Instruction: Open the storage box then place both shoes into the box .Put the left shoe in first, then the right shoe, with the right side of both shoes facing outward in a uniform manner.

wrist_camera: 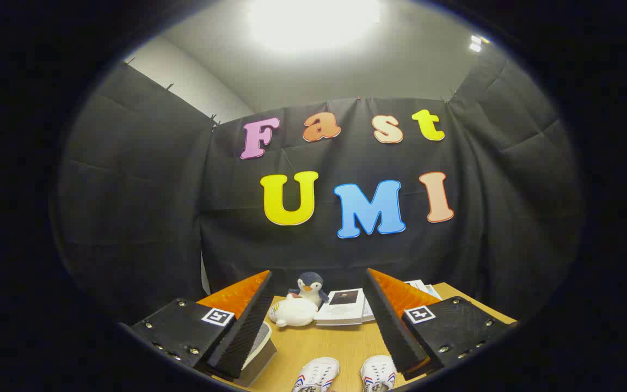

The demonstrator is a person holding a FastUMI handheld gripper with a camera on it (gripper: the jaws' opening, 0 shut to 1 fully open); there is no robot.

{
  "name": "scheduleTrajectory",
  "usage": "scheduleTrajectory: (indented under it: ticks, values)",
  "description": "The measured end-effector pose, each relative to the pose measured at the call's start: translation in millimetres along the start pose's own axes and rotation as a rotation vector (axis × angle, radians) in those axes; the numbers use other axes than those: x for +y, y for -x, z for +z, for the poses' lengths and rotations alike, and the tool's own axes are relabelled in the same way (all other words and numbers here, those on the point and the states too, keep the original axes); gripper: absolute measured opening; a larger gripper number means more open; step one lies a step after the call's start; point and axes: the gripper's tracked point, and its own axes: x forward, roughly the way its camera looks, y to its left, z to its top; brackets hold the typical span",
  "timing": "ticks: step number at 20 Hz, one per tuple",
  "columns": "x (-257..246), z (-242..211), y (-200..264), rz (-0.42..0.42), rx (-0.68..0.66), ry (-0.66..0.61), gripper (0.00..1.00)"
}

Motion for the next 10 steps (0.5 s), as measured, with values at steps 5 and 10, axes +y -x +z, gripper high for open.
scheduleTrajectory:
  ticks: [5, 10]
  values:
    - [1, -4, 3, -0.001, 0.002, -0.006, 0.98]
    - [3, -10, 4, 0.002, 0.016, -0.026, 0.98]
